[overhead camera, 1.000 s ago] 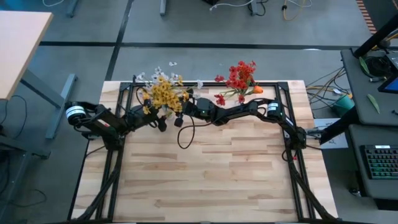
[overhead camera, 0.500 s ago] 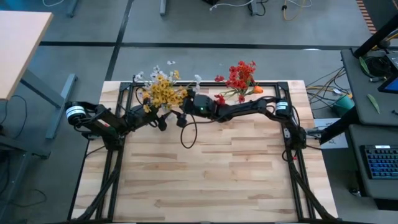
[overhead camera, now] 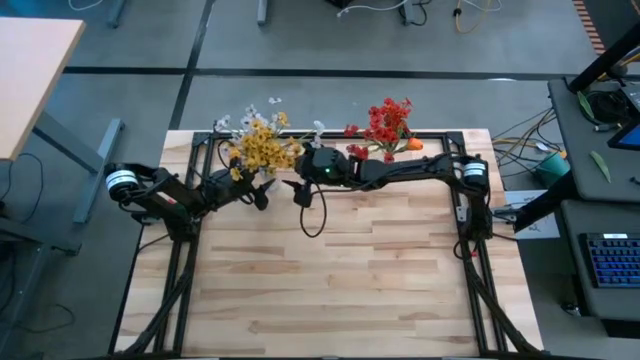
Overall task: Sort flowers into vase by color
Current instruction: Put the orange tulip into the right transparent flower vase
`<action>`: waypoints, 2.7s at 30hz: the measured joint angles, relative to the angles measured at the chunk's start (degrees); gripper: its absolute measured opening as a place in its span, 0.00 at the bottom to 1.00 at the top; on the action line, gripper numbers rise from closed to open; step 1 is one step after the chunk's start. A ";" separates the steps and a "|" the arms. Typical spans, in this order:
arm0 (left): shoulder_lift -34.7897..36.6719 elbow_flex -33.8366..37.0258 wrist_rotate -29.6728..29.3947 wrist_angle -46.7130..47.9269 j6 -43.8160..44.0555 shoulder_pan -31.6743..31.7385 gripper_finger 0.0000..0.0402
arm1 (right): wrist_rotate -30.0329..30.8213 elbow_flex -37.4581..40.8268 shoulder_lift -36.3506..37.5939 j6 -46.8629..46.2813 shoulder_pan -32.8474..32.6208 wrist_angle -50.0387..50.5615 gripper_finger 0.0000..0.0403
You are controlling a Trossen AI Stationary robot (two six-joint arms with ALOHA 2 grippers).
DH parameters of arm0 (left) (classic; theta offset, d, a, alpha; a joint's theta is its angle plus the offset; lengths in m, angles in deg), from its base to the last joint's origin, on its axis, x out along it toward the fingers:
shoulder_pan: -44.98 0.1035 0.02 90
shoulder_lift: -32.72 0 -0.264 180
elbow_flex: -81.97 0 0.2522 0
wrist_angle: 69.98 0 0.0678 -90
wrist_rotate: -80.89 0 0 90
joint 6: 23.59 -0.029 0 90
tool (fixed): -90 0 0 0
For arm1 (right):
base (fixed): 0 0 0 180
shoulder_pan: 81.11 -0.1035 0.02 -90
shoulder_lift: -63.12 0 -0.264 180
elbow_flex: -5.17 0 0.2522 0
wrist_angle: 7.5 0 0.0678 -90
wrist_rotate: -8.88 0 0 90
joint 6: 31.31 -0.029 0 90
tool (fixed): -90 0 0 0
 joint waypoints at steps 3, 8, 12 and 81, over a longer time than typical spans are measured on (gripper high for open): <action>-0.04 0.00 -0.12 0.02 -0.04 -0.01 0.62 | 0.01 -0.02 2.46 -1.40 -0.11 5.16 0.70; -0.07 0.00 -0.14 0.15 -0.01 0.01 0.63 | -0.05 -0.02 6.28 -3.60 -0.25 14.14 0.70; -0.07 0.02 -0.12 0.13 0.02 0.01 0.63 | -0.02 -0.02 8.86 -4.31 -0.49 18.00 0.70; 39.74 -7.91 3.07 53.80 3.58 -0.05 0.82 | 0.00 -0.02 9.54 -4.18 -0.88 19.33 0.71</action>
